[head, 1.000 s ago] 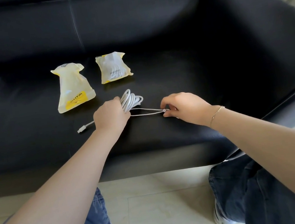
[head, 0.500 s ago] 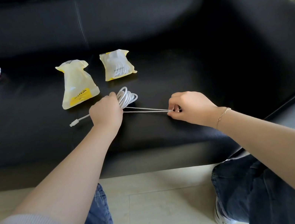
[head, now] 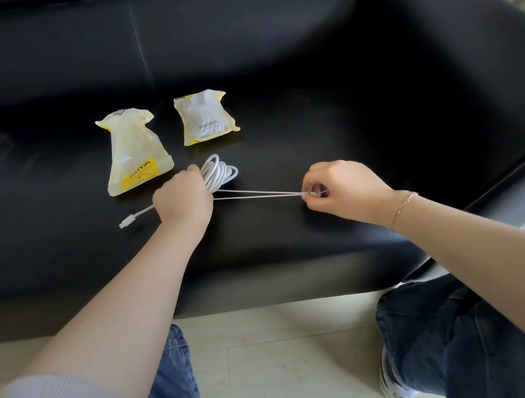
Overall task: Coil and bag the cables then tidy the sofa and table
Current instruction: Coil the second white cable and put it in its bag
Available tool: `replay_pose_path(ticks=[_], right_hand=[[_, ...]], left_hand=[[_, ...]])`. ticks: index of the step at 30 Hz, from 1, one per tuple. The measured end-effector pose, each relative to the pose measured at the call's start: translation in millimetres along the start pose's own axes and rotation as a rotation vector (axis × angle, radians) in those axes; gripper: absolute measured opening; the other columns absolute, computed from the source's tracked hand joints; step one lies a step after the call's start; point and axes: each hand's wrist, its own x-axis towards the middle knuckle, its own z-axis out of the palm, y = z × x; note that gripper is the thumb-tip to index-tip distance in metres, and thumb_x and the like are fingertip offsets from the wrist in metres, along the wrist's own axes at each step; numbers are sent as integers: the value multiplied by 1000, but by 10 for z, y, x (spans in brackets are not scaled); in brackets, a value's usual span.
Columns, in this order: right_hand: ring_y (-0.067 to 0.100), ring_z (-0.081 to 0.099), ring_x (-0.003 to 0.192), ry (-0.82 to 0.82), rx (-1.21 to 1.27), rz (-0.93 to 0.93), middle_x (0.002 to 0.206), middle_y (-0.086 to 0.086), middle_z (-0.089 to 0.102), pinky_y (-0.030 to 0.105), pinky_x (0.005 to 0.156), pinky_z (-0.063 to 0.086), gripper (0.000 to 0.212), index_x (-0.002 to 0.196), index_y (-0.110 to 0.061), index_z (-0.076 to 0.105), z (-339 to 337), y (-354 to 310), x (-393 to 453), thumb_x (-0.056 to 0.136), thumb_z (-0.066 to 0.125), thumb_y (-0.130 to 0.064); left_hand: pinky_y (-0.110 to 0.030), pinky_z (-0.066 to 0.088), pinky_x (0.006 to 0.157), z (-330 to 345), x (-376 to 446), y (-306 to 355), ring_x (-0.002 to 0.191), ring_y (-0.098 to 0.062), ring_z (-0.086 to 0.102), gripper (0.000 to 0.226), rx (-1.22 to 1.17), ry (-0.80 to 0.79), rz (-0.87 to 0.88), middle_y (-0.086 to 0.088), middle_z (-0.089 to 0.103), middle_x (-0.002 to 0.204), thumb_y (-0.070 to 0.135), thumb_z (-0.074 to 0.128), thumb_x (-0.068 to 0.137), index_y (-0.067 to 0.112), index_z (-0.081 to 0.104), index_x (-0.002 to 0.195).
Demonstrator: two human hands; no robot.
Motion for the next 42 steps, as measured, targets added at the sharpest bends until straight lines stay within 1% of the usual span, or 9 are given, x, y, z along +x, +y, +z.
replay_pose_path(ticks=[5, 9, 12, 18, 23, 25, 30, 36, 42], right_hand=[[13, 61, 80, 27, 115, 78, 87, -8, 62, 29, 71, 50, 14, 94, -19, 72, -56, -42, 71, 92, 60, -27], [6, 58, 73, 40, 222, 177, 79, -11, 62, 20, 65, 43, 10, 91, -21, 72, -62, -69, 140, 90, 63, -26], [6, 59, 63, -2, 410, 291, 73, -8, 64, 20, 59, 50, 4, 84, -19, 70, -66, -63, 195, 87, 68, -20], [16, 70, 80, -93, 1169, 568, 93, 8, 72, 28, 66, 58, 8, 93, -9, 70, -154, -61, 221, 88, 70, -17], [15, 69, 65, -76, 1080, 590, 82, 11, 70, 26, 63, 60, 11, 87, -5, 69, -107, -67, 234, 90, 69, -16], [14, 66, 57, -98, 1014, 598, 74, 11, 67, 24, 59, 60, 8, 83, -6, 67, -84, -75, 237, 90, 67, -9], [14, 60, 54, -130, 905, 632, 72, 10, 62, 19, 51, 57, 15, 81, -8, 66, -55, -99, 270, 94, 59, -5], [17, 59, 60, -132, 835, 634, 72, 9, 58, 19, 52, 56, 18, 89, -4, 63, -13, -116, 282, 99, 48, -3], [10, 61, 51, -71, 893, 618, 74, 7, 57, 15, 50, 54, 15, 87, -6, 62, -45, -96, 289, 97, 57, -14]], left_hand=[[-33, 40, 61, -143, -32, 62, 72, -22, 53, 19, -105, 81, 138, -3, 53, 82, 26, 63, 92, 13, 56, 105], [-33, 48, 67, -205, -97, 205, 75, -21, 61, 10, -310, -17, 309, 2, 61, 80, 26, 61, 92, 19, 60, 100], [-32, 47, 67, -145, -120, 235, 80, -22, 63, 11, -334, -97, 326, 2, 63, 83, 29, 61, 93, 20, 62, 100], [-37, 57, 78, -69, -26, 182, 76, -16, 69, 11, -693, -244, 114, 6, 73, 79, 35, 63, 90, 26, 68, 94], [-24, 51, 63, -157, 19, 253, 67, -9, 67, 20, -1081, -355, -214, 4, 70, 76, 31, 69, 89, 15, 66, 102], [-27, 52, 68, -216, 39, 270, 71, -11, 67, 27, -1176, -393, -377, 2, 69, 79, 30, 72, 88, 11, 65, 106], [-37, 58, 84, -83, 9, 213, 78, -17, 71, 31, -955, -317, -156, -4, 73, 86, 24, 74, 83, 10, 66, 111], [-39, 55, 79, -99, -72, 286, 89, -24, 65, 27, -660, -112, 31, -3, 68, 97, 28, 69, 86, 19, 66, 112], [-37, 52, 86, -124, -66, 309, 98, -23, 64, 40, -609, -190, 149, -1, 66, 107, 27, 75, 84, 20, 62, 121]])
